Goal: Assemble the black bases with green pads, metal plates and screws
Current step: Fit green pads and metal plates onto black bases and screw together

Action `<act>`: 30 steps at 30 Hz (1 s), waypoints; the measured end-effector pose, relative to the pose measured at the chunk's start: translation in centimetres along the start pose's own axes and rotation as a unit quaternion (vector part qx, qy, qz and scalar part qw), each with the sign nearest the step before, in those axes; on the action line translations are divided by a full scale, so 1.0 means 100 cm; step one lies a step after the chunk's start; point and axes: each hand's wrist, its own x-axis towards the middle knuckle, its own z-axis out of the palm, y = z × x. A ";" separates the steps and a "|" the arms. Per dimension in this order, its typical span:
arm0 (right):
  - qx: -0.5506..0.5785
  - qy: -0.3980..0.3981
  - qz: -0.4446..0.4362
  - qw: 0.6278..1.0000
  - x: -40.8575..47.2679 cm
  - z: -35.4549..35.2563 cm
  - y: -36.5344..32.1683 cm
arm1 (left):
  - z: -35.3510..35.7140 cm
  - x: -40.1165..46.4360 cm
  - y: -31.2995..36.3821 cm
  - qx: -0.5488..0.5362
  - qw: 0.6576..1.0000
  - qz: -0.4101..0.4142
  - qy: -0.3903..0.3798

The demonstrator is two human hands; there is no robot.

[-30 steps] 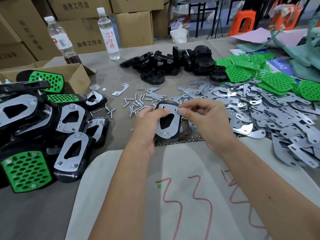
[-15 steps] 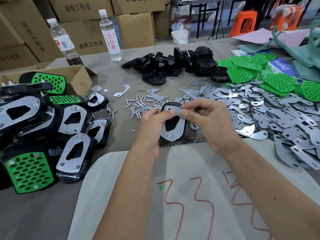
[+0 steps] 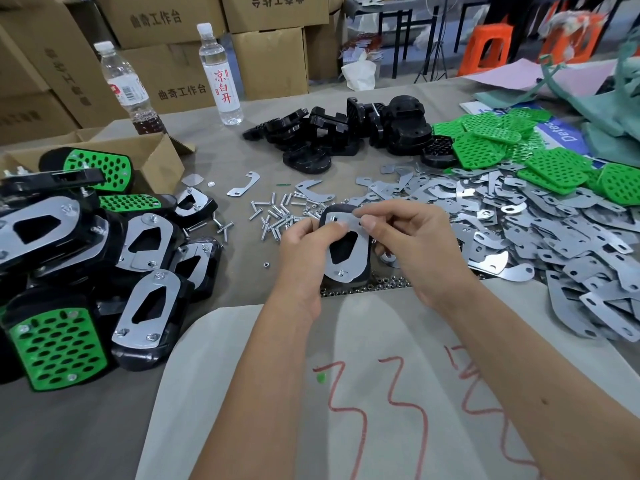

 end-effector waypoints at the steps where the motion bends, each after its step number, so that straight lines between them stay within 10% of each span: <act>1: 0.003 0.003 0.011 1.000 -0.001 0.001 -0.001 | 0.001 0.000 0.000 -0.006 1.000 -0.001 0.008; 30: 0.007 -0.004 0.062 0.998 -0.007 0.005 -0.010 | -0.002 0.005 -0.002 -0.049 0.996 -0.005 0.076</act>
